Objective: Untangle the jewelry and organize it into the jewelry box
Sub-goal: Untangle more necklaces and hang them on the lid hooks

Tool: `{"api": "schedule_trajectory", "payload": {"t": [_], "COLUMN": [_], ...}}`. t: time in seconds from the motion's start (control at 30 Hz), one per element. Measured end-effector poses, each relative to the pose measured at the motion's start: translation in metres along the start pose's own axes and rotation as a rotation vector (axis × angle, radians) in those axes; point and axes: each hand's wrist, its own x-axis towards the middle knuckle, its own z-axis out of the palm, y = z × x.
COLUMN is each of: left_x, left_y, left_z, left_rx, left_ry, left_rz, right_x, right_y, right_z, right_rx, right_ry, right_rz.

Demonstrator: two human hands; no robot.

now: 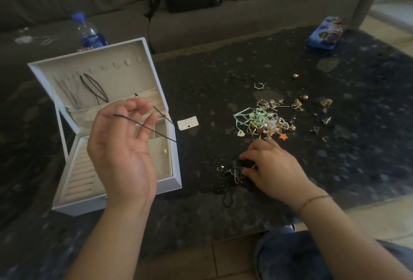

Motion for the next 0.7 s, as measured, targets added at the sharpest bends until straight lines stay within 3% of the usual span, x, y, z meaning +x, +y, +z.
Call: {"api": "schedule_trajectory", "payload": {"t": [0.13, 0.5, 0.6, 0.7], "left_x": [0.004, -0.008, -0.014, -0.021], "left_y": [0.002, -0.001, 0.000, -0.002], "left_z": [-0.007, -0.018, -0.028, -0.043], "left_rx": [-0.032, -0.068, 0.045, 0.329], "left_ry": [-0.019, -0.146, -0.148, -0.116], "left_rz": [-0.001, -0.029, -0.006, 0.111], "right_x": [0.001, 0.003, 0.004, 0.004], "right_y": [-0.001, -0.022, -0.020, -0.017], "right_z": [0.007, 0.029, 0.028, 0.026], "right_rx": [0.011, 0.162, 0.138, 0.120], "right_ry": [0.099, 0.112, 0.086, 0.088], "right_rz": [-0.091, -0.173, -0.161, -0.156]}}
